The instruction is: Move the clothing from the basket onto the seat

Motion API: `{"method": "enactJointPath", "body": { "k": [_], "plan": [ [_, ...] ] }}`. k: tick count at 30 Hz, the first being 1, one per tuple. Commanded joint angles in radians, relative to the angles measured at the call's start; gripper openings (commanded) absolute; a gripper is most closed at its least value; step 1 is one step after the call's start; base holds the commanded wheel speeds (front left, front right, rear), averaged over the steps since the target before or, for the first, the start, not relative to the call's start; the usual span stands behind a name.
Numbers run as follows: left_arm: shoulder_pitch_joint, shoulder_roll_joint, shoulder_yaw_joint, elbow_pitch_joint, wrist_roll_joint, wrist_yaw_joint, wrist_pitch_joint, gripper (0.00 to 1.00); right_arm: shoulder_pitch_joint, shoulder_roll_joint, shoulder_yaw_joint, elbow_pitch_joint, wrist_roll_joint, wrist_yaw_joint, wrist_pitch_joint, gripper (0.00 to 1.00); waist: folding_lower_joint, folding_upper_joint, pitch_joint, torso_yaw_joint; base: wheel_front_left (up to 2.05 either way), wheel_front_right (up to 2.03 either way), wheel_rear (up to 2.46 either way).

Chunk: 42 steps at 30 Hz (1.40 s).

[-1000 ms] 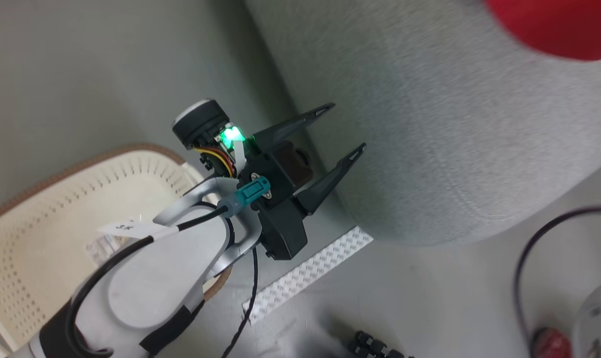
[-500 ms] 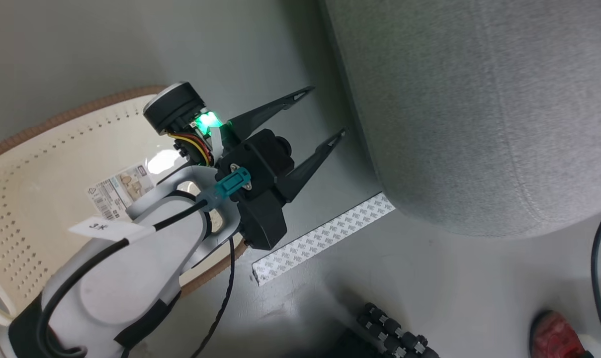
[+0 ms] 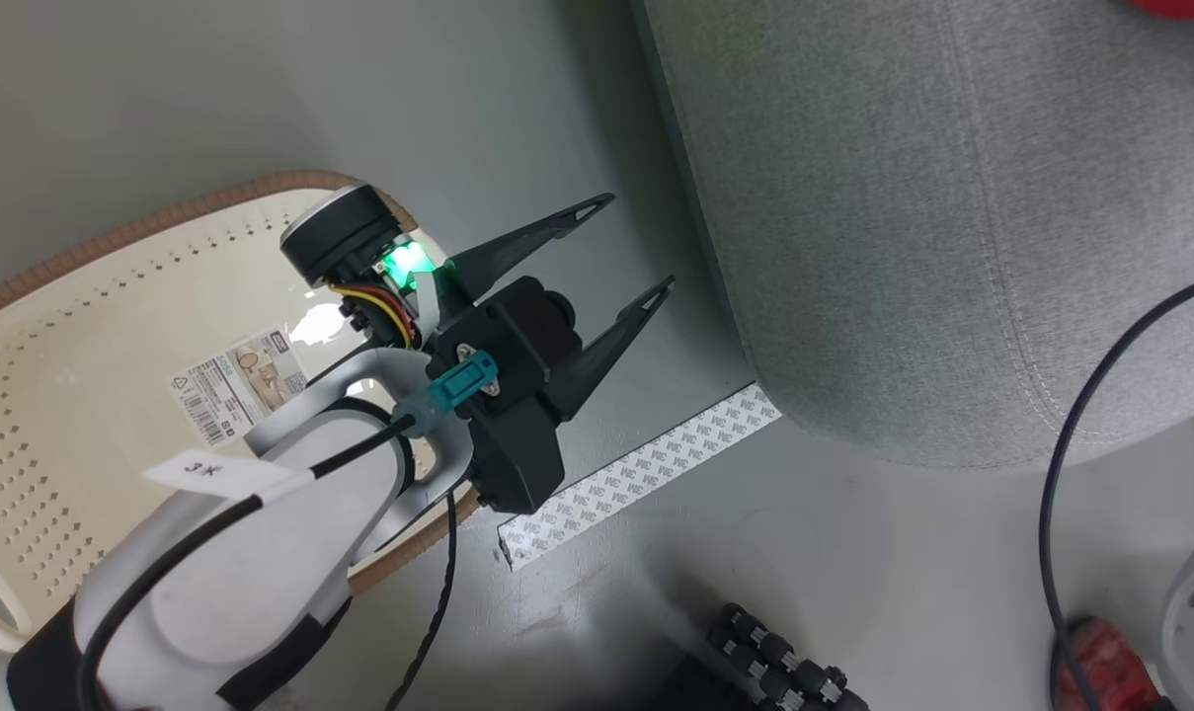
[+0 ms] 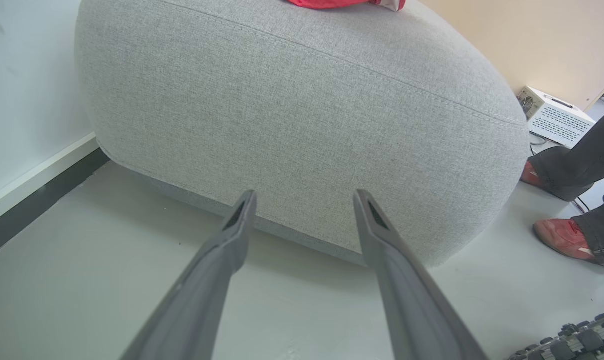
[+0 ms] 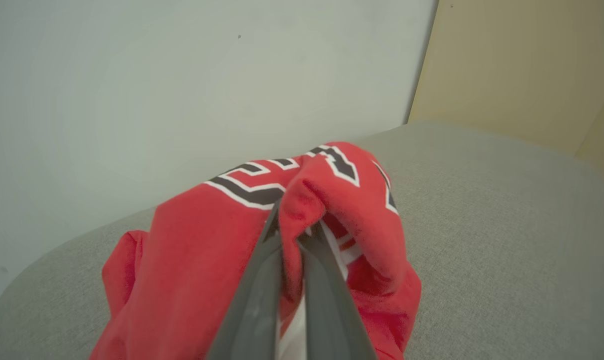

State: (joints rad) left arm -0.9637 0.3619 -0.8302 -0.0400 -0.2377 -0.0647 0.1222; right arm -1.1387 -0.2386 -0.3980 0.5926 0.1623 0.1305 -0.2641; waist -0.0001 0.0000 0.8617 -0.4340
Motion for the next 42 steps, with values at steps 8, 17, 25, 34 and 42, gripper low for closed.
{"method": "enactJointPath", "body": {
  "k": [8,17,25,34,42],
  "plan": [
    [0.045,0.016,0.008,-0.014,-0.018,0.027,-0.008,1.0,0.041,0.045,-0.032,0.029,-0.113,0.0,-0.001,0.84,0.0001,0.0,-0.047,-0.007,0.0,0.0,0.0],
    [0.072,-0.001,0.024,0.015,-0.041,0.057,-0.065,1.0,0.21,0.087,-0.008,-0.118,-0.171,0.0,-0.001,1.0,0.0001,0.0,-0.131,0.006,0.0,0.0,0.0],
    [0.148,-0.018,0.074,0.068,-0.086,0.124,-0.173,1.0,0.412,0.123,0.175,-0.258,-0.151,0.0,-0.001,1.0,0.0001,0.0,-0.267,0.058,0.0,0.0,0.0],
    [0.298,-0.031,0.165,0.13,-0.175,0.22,-0.312,1.0,0.535,0.076,0.41,-0.292,-0.015,0.0,-0.001,1.0,0.0001,0.0,-0.435,0.159,0.0,0.0,0.0],
    [0.451,-0.033,0.25,0.128,-0.235,0.287,-0.375,1.0,0.606,0.028,0.628,-0.325,0.07,0.0,0.0,1.0,0.0001,0.0,-0.55,0.253,0.0,0.0,0.0]
  ]
}}
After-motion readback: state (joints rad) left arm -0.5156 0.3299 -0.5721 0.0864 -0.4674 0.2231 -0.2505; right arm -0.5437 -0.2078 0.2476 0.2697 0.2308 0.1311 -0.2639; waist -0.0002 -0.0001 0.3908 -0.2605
